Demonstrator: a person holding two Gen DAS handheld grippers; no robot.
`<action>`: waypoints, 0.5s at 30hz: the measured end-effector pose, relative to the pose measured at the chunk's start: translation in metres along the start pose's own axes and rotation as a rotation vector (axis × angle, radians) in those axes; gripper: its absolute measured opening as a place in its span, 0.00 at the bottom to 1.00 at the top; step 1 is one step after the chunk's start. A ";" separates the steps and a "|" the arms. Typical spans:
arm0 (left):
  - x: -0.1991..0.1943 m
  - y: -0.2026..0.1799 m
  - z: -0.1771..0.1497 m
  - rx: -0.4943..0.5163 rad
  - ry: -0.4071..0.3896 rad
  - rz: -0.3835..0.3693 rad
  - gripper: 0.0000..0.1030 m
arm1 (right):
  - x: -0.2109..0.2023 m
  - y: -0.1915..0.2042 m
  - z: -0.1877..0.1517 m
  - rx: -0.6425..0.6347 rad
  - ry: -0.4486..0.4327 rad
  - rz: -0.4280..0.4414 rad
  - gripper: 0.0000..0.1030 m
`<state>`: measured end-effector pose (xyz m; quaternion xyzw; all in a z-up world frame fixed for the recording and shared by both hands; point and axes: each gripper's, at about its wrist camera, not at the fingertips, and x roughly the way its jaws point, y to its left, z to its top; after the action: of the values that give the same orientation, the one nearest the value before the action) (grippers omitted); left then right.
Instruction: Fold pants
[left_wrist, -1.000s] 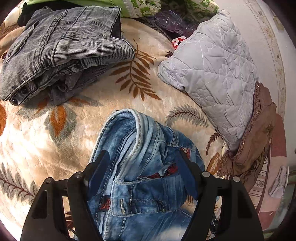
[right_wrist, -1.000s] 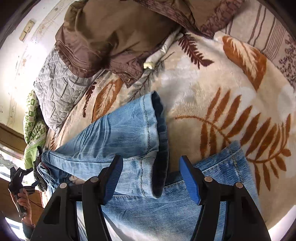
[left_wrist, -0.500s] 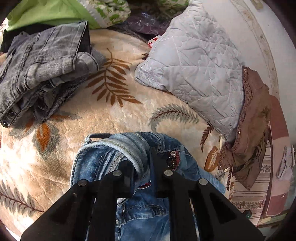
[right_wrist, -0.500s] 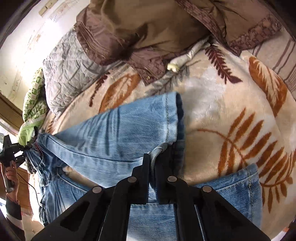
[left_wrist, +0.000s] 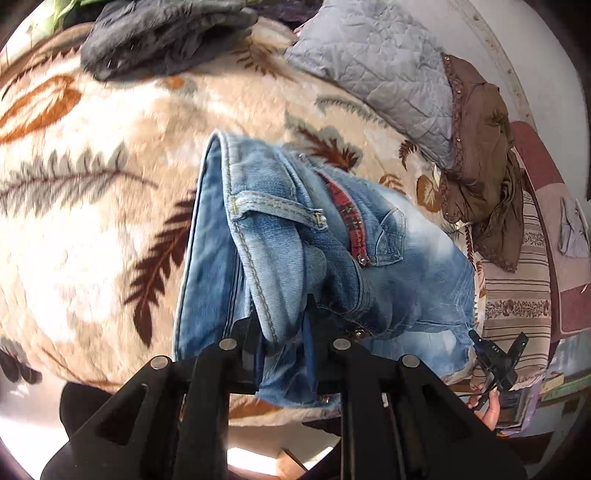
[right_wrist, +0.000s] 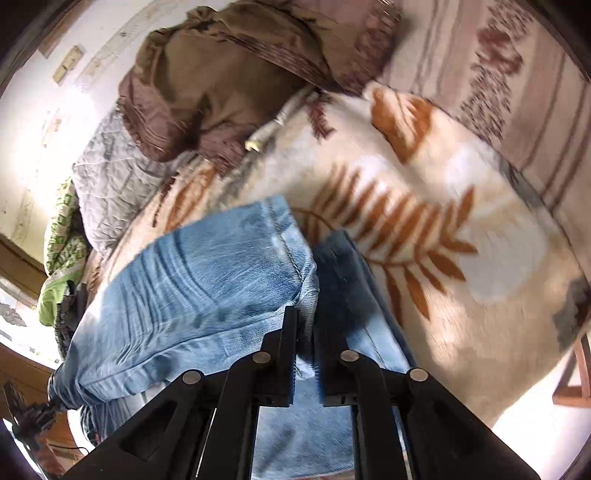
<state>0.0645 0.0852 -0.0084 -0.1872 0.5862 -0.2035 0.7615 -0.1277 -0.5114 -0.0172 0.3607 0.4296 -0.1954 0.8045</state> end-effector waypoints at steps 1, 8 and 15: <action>-0.005 0.009 -0.007 -0.044 0.008 -0.065 0.16 | -0.002 -0.005 -0.006 0.020 0.002 -0.001 0.14; -0.073 0.002 -0.032 -0.091 -0.156 -0.146 0.62 | -0.057 -0.009 -0.032 0.063 -0.101 0.077 0.43; -0.031 -0.017 -0.023 -0.157 -0.054 -0.195 0.80 | -0.021 0.034 -0.055 0.097 0.088 0.258 0.53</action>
<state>0.0337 0.0861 0.0197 -0.3077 0.5587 -0.2248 0.7366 -0.1481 -0.4475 -0.0063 0.4596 0.4045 -0.0952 0.7849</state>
